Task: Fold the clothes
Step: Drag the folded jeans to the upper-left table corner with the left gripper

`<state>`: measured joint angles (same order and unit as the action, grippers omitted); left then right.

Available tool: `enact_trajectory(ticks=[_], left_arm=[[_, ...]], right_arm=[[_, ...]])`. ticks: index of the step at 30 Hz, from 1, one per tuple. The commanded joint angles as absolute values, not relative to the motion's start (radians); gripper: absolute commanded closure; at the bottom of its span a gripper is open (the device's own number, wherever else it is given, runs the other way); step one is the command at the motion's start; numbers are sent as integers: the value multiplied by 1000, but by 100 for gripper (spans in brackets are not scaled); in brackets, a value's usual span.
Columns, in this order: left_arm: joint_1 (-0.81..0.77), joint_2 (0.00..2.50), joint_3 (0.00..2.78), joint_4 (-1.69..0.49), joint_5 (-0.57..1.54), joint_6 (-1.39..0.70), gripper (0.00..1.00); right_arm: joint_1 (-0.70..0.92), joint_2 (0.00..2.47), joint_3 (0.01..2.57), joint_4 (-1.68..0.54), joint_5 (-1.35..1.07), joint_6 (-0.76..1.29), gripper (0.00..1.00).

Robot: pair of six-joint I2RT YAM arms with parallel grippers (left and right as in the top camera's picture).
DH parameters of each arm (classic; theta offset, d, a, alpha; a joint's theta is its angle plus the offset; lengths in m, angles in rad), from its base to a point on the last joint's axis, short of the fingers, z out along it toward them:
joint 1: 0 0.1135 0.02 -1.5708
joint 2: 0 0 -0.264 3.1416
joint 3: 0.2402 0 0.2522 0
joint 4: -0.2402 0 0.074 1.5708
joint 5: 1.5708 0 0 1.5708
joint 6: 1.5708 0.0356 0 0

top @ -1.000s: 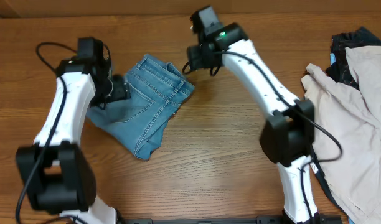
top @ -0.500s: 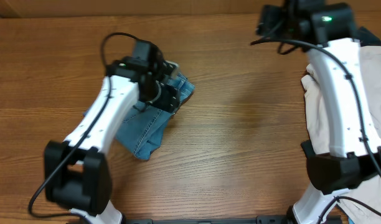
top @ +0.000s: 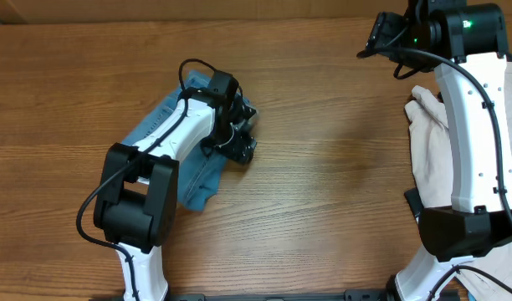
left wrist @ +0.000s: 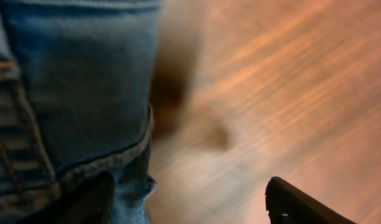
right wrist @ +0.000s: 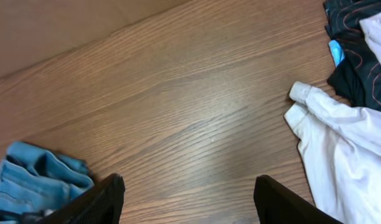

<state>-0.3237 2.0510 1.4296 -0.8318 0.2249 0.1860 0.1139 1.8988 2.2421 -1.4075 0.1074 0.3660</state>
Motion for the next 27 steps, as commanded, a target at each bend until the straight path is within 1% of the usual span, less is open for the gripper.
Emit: enact_trajectory(ticks=[1, 4, 12, 17, 19, 21, 24, 27], left_arm=[[-244, 2108, 1429, -831, 70, 153, 20], [-175, 2130, 1429, -837, -4, 117, 20], [66, 2136, 1429, -834, -36, 116, 20], [201, 2136, 1429, -783, -25, 116, 20], [246, 2136, 1430, -750, 9, 116, 20], [280, 2136, 1435, -717, 88, 120, 20], [299, 2136, 1435, -664, 190, 123, 21], [294, 2136, 1435, -615, 249, 136, 20]], right_arm=[[116, 1880, 2257, -1419, 103, 375, 30], [116, 1880, 2257, -1439, 104, 375, 30], [116, 1880, 2257, -1458, 104, 375, 30], [116, 1880, 2257, -1469, 103, 375, 29], [116, 1880, 2257, -1476, 103, 375, 30], [116, 1880, 2257, -1482, 103, 375, 30], [116, 1880, 2257, -1486, 103, 375, 30], [116, 1880, 2257, -1489, 103, 376, 30]])
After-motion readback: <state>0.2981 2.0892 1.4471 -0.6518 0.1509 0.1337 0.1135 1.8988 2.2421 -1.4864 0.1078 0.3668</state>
